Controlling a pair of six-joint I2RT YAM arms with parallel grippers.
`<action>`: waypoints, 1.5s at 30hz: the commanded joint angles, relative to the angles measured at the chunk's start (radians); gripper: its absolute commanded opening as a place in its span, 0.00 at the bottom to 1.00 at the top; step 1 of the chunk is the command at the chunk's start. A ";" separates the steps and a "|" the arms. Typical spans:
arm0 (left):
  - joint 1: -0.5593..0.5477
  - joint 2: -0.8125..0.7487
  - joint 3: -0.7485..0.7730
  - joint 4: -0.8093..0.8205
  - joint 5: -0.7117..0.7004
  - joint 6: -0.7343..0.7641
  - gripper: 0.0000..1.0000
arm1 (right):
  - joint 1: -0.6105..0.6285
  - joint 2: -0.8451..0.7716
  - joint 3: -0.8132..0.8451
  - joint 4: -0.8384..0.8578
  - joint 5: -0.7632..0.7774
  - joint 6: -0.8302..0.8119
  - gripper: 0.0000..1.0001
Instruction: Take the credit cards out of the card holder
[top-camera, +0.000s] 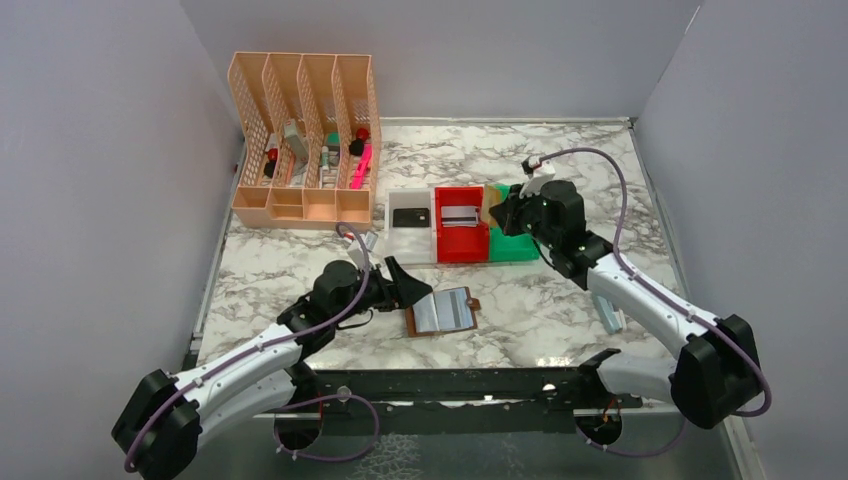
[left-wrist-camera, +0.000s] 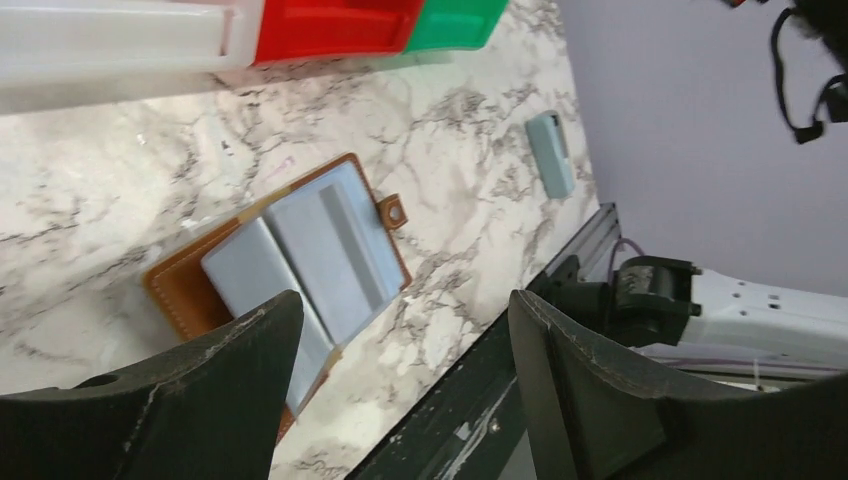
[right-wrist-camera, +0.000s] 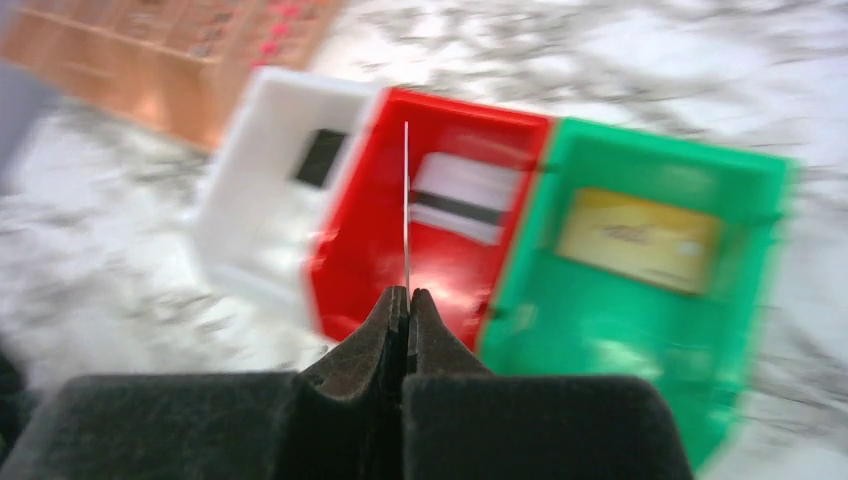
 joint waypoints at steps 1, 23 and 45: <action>0.005 0.012 0.051 -0.152 -0.070 0.071 0.79 | -0.003 0.052 0.049 -0.124 0.393 -0.353 0.01; 0.005 0.033 0.053 -0.321 -0.172 0.070 0.79 | -0.006 0.333 0.042 0.126 0.387 -1.046 0.02; 0.007 0.028 0.038 -0.325 -0.168 0.092 0.79 | -0.059 0.540 0.022 0.295 0.283 -1.242 0.13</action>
